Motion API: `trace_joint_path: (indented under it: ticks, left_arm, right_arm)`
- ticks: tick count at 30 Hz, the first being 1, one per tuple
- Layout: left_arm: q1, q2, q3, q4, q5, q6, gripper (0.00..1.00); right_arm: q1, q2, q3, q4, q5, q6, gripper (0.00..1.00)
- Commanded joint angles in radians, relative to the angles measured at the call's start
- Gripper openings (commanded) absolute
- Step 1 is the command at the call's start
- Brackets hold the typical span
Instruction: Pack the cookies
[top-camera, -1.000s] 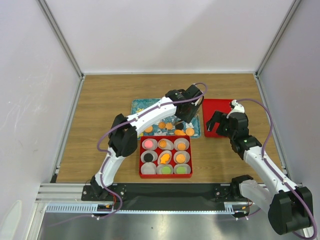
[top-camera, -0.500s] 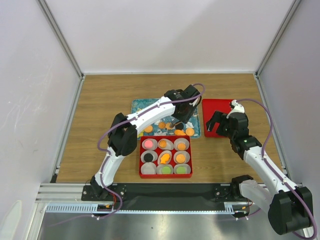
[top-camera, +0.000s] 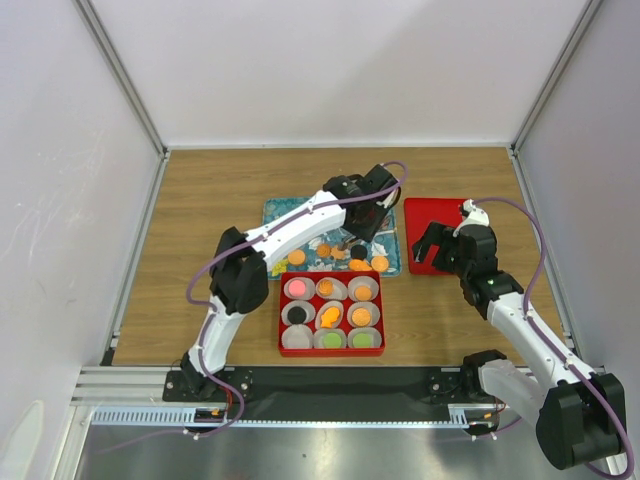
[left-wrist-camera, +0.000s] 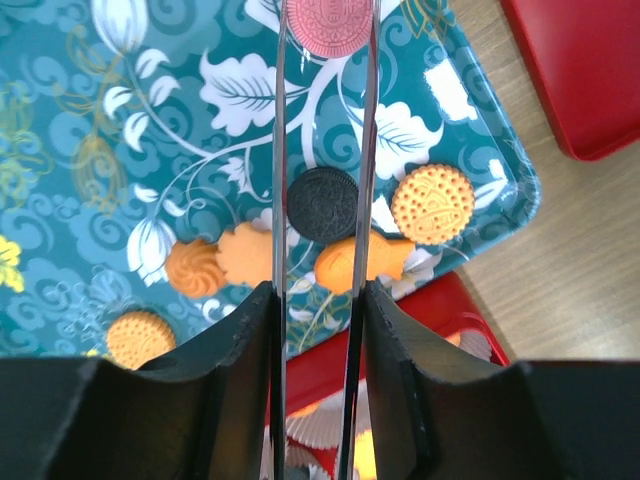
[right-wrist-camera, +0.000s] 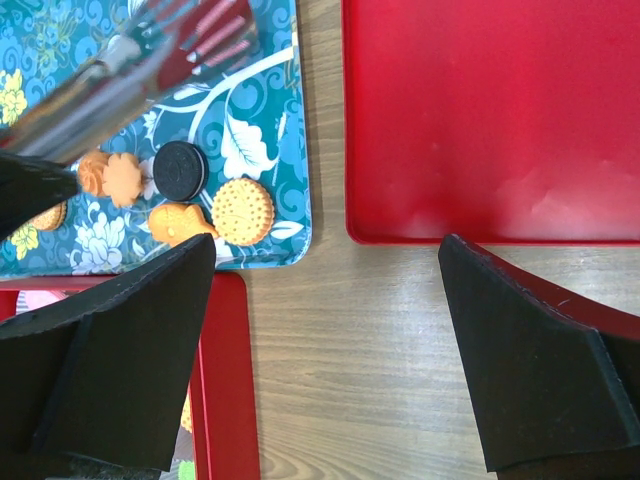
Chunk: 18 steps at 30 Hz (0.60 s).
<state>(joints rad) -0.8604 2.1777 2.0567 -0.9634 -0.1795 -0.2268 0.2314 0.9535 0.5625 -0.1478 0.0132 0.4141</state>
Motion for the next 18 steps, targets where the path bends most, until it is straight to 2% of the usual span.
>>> trace_joint_path:
  ticks: [1, 5, 11, 18]
  left_arm:
    - [0.008, -0.137, -0.003, -0.011, -0.023, 0.0, 0.38]
    - [0.006, -0.224, -0.065, -0.017, -0.037, -0.009, 0.38]
    - [0.006, -0.412, -0.268, 0.005, -0.058, -0.019, 0.38]
    - [0.004, -0.722, -0.608, 0.02, -0.064, -0.048, 0.38]
  right_arm:
    - [-0.006, 0.002, 0.001, 0.039, -0.028, 0.003, 1.0]
    - [-0.006, 0.039, 0.007, 0.06, -0.05, 0.009, 1.0]
    - [-0.001, 0.07, 0.022, 0.063, -0.062, 0.008, 1.0]
    - [0.017, 0.102, 0.045, 0.059, -0.09, -0.003, 1.0]
